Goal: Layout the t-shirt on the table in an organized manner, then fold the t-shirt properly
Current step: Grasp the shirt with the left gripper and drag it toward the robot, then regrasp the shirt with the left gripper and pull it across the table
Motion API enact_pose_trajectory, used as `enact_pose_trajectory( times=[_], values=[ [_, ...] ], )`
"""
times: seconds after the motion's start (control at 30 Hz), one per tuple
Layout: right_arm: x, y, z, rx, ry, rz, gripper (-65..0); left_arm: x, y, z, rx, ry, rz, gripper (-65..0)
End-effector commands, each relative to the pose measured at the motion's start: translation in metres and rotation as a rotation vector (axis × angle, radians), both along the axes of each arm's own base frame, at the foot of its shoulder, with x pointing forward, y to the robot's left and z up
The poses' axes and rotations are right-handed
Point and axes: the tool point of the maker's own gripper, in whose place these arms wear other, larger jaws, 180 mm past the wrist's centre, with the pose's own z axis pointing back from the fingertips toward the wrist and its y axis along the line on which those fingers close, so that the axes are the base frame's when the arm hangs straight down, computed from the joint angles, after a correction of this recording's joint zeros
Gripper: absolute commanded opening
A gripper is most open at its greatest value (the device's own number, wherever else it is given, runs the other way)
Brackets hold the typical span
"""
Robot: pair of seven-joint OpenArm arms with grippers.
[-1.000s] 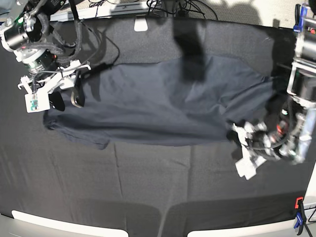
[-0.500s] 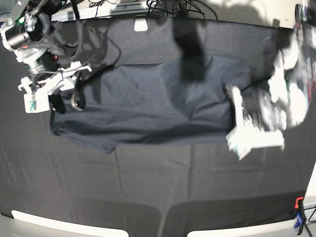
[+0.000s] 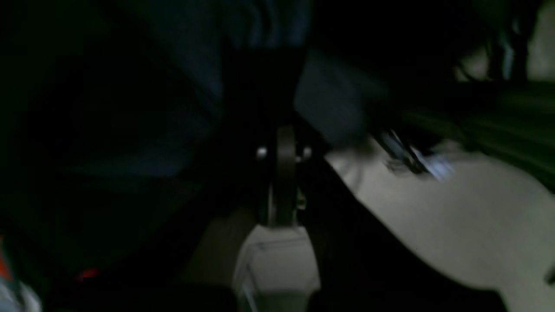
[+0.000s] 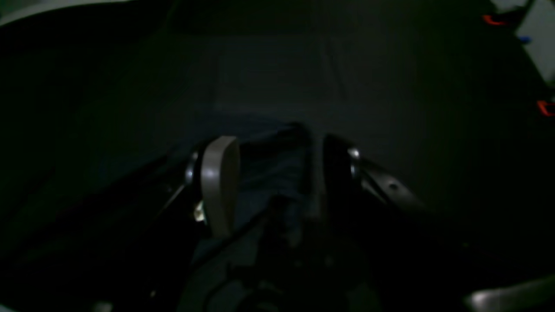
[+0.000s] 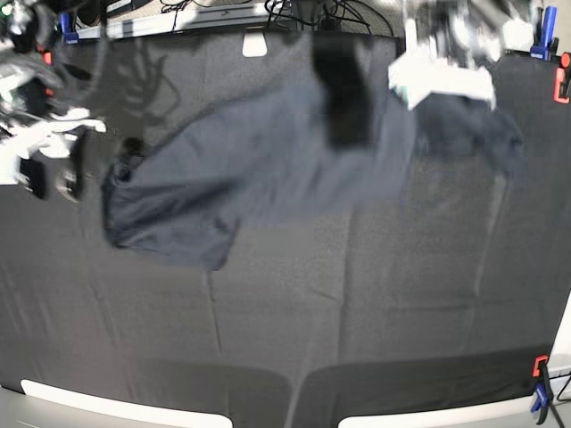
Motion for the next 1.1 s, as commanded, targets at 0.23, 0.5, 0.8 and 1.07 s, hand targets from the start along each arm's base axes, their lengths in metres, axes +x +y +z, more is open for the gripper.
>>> enact_pose_trajectory(
  times=[0.23,0.5,0.8,1.07],
  values=[
    [0.002,0.004,0.013,-0.024,-0.051,0.029,-34.5,-0.023,-0.022,0.007,-0.110,0.000,-0.046,-65.0],
    [0.002,0.003,0.013,-0.024,-0.051,0.029,-34.5,0.001,-0.030,0.017,-0.148,-0.080,-0.036,-59.2],
    [0.002,0.004,0.013,-0.024,-0.051,0.029,-34.5,-0.003,-0.016,0.012,-0.074,-0.034,0.002,-31.9],
    [0.002,0.004,0.013,-0.024,-0.051,0.029,-34.5,0.067,0.008,0.041,0.022,-0.308,0.089,-31.9]
  ],
)
